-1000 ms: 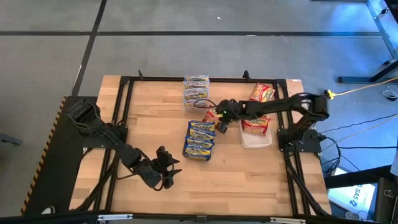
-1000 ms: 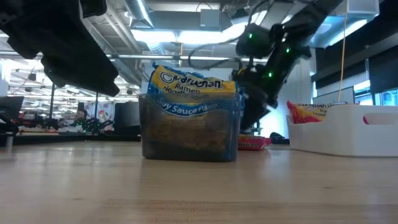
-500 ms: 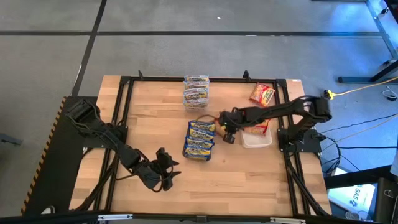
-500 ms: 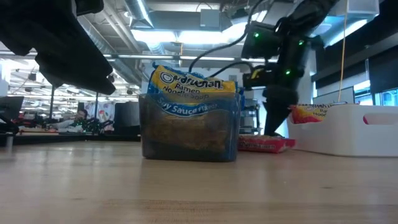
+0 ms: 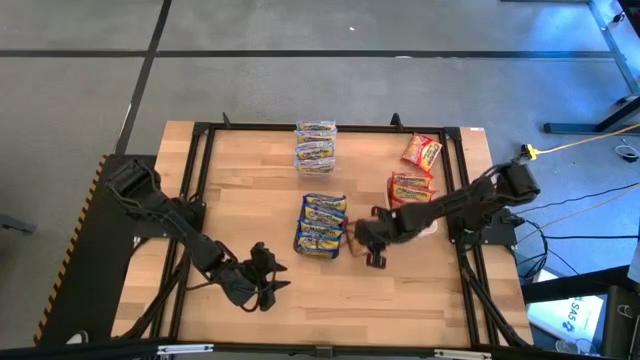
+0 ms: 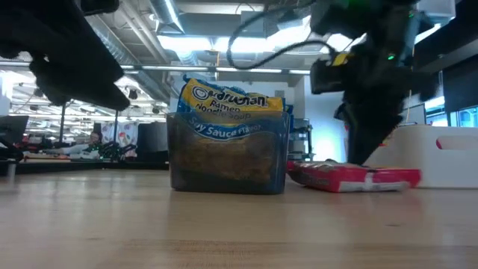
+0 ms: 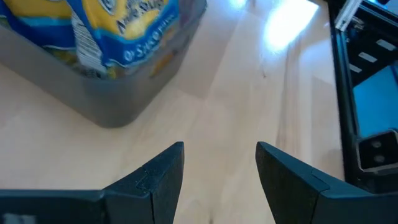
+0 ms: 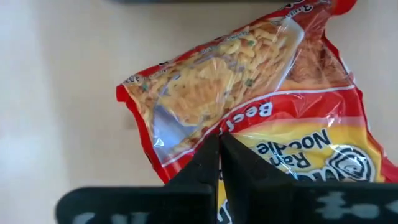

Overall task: Sort Maruchan noodles
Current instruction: Put the left red noodle pack into the white bin

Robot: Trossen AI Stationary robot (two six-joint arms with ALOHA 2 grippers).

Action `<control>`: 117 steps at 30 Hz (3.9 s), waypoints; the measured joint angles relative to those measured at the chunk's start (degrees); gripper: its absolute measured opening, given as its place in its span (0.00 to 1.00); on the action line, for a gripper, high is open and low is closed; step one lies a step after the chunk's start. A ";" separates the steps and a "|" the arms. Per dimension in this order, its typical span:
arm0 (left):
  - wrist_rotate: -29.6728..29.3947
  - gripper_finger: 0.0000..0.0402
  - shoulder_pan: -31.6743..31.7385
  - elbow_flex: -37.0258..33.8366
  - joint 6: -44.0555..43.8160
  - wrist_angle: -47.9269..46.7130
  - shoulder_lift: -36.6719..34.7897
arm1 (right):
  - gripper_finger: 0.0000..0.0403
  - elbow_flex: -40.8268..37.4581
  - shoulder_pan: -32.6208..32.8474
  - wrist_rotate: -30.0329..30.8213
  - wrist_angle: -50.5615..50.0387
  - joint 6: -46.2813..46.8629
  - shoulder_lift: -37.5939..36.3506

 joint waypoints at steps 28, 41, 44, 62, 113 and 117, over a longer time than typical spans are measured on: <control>3.40 0.48 -2.58 27.04 10.48 13.75 28.15 | 0.02 2.66 30.04 -2.97 25.70 17.85 -1.42; 11.62 0.48 4.33 37.51 13.40 -7.26 29.49 | 0.27 -9.81 41.55 22.69 15.48 45.24 -11.77; 11.24 0.48 4.99 37.40 15.35 -7.89 29.51 | 0.39 -14.37 42.98 24.20 16.62 53.03 -12.05; 6.52 0.48 6.19 31.70 18.91 -5.16 29.51 | 0.68 -26.30 38.24 31.89 50.21 60.74 -7.11; 12.14 0.48 9.02 28.57 29.88 19.91 36.37 | 0.19 -13.29 28.44 25.28 56.67 36.91 5.14; 12.21 0.48 7.58 28.57 29.07 15.99 34.82 | 0.19 -13.37 28.42 22.28 53.74 32.83 2.64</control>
